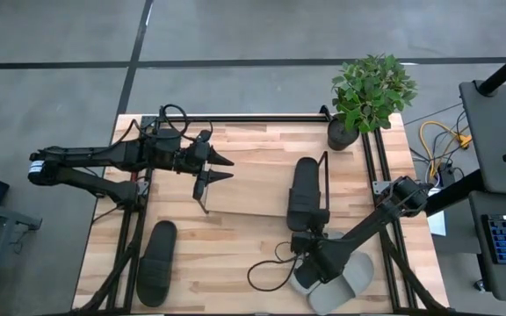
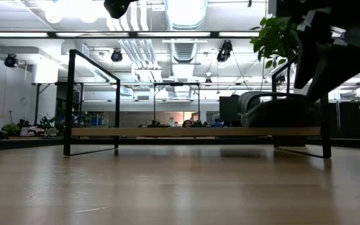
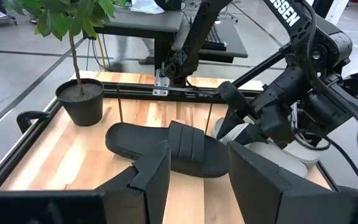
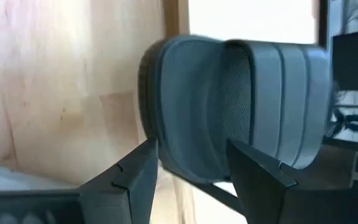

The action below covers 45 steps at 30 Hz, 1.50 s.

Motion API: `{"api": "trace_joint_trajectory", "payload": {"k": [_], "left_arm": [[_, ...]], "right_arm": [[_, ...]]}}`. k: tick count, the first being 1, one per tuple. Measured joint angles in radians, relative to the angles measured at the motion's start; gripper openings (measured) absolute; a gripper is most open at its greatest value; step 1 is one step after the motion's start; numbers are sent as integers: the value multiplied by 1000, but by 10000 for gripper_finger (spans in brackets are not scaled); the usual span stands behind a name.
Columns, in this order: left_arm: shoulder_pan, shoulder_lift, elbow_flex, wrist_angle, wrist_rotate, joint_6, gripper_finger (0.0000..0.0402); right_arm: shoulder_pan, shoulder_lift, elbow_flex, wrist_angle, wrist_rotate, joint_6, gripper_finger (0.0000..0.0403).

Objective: Pick and place slides into the shelf
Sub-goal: Put the right black slides on the shelf, then put the black slides on the shelf

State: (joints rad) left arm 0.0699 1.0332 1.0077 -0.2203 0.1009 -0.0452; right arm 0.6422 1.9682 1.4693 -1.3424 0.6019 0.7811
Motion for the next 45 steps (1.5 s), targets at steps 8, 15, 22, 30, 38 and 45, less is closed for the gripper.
{"api": "trace_joint_trajectory", "payload": {"k": [8, 15, 22, 30, 38, 45], "left_arm": [[0, 0, 0, 0, 0, 0, 141], [0, 0, 0, 0, 0, 0, 141], [0, 0, 0, -8, 1, 0, 141], [0, 0, 0, -7, 10, 0, 141], [0, 0, 0, -6, 9, -1, 141], [0, -1, 0, 3, 9, -3, 141]], "right_arm": [[-13, -12, 1, 11, -34, -23, 180], [14, -155, 10, 18, 313, 60, 180], [96, -349, -6, 28, 702, 334, 173], [170, -408, -50, 48, 870, 516, 162], [213, -408, -117, 46, 890, 640, 151], [206, -410, -101, 158, 569, 414, 137]]}}
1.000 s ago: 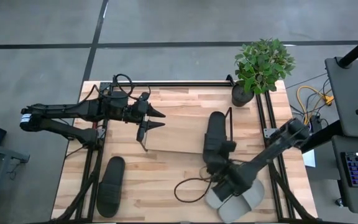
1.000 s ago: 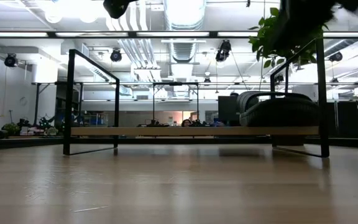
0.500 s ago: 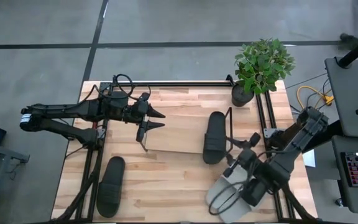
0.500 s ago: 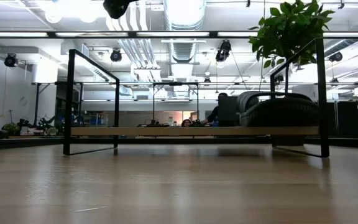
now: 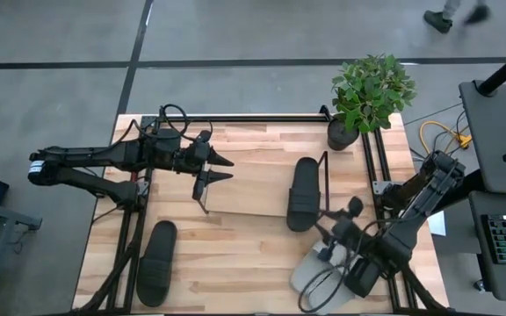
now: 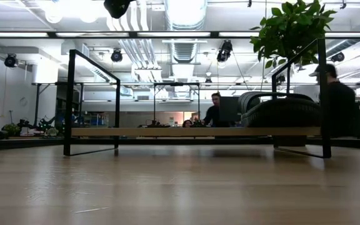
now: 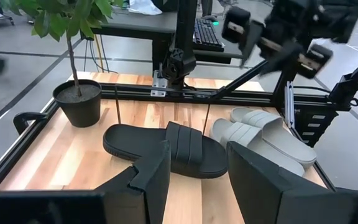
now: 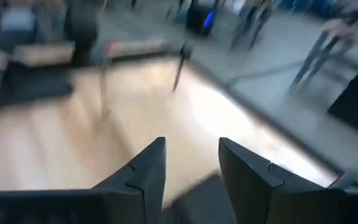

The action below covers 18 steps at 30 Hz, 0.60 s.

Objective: Pick and place slides into the shelf
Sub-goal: Put the black slides on the shelf

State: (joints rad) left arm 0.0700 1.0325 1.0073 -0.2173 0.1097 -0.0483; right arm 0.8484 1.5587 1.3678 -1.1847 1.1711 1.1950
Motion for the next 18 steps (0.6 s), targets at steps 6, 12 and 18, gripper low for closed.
{"api": "trace_joint_trajectory", "payload": {"k": [6, 12, 18], "left_arm": [[0, -1, 0, 0, -1, -24, 141], [-1, -1, 0, -1, 2, -24, 141], [-5, -10, 0, -2, 7, -19, 141]], "right_arm": [[-35, -2, 8, 393, -414, -576, 126], [-36, -1, -2, 760, -721, -1186, 113], [-40, -39, -37, 970, -435, -1373, 100]]}}
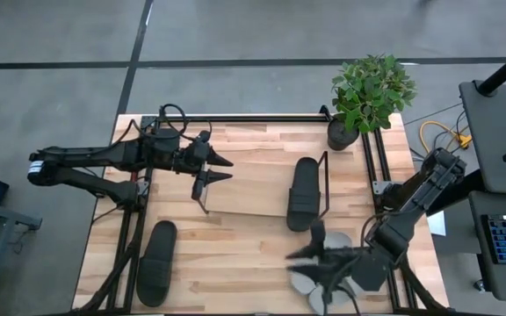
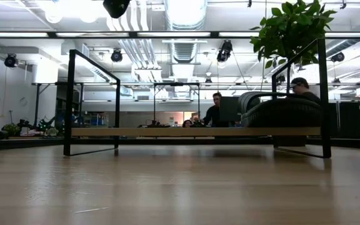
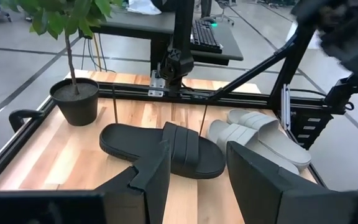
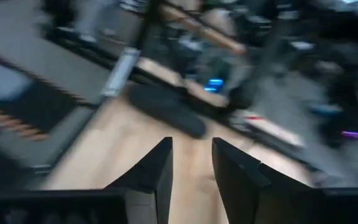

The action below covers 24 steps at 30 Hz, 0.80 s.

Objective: Pick and place slides into the shelf
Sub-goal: Put the black slides on the shelf

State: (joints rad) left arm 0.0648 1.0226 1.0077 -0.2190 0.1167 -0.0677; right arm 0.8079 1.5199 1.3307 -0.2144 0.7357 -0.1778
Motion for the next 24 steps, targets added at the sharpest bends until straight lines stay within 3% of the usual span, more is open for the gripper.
{"api": "trace_joint_trajectory", "payload": {"k": [6, 13, 16, 20, 24], "left_arm": [[-16, -39, 0, -3, 0, 61, 141], [-41, -90, 0, 0, -8, 135, 141], [-55, -98, -1, 0, -23, 177, 141], [-75, -107, -5, -1, -83, 256, 141], [-77, -124, -18, 3, -124, 292, 141]], "right_arm": [[-8, -100, -192, 93, -10, -30, 88], [-67, -396, -604, 604, -43, -179, 74], [-168, -520, -768, 774, -177, -176, 70], [-356, -605, -888, 851, -412, -90, 68], [-520, -602, -906, 855, -458, -46, 68]]}}
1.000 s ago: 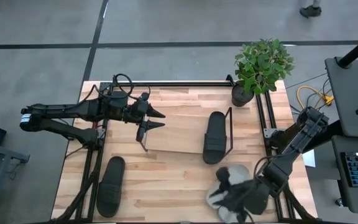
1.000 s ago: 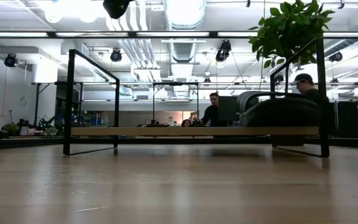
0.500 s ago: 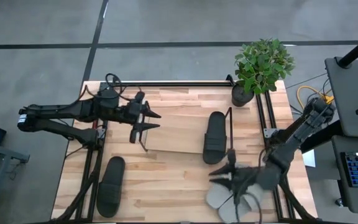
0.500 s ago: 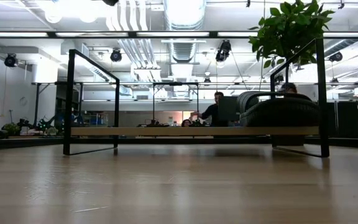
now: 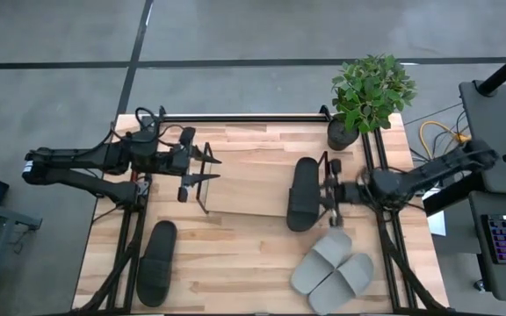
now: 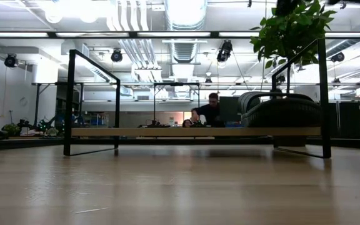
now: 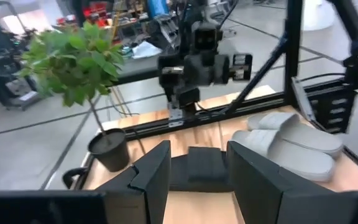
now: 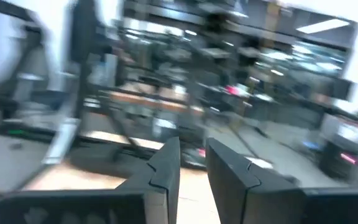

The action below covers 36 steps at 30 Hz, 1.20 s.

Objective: Pick and place slides into the shelf
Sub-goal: Put the black slides on the shelf

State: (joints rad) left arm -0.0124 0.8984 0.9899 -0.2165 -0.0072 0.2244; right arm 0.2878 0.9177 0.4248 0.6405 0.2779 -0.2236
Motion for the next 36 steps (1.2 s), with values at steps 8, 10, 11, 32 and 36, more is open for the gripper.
{"api": "trace_joint_trajectory", "payload": {"k": [8, 10, 11, 32, 36], "left_arm": [[0, -35, -82, -14, -26, -35, 141], [0, -44, -91, -10, -26, -35, 141], [0, -47, -94, -13, -26, -35, 141], [-11, -184, -82, -447, 289, -646, 141], [-22, -162, -82, -654, 289, -806, 141]], "right_arm": [[-79, 51, 34, -13, 11, -37, 68], [-77, 61, 41, -13, 11, -64, 68], [-77, 64, 43, -13, 11, -72, 68], [-77, 73, 155, -170, 11, -99, 68], [-77, 73, 155, -174, 11, -102, 68]]}}
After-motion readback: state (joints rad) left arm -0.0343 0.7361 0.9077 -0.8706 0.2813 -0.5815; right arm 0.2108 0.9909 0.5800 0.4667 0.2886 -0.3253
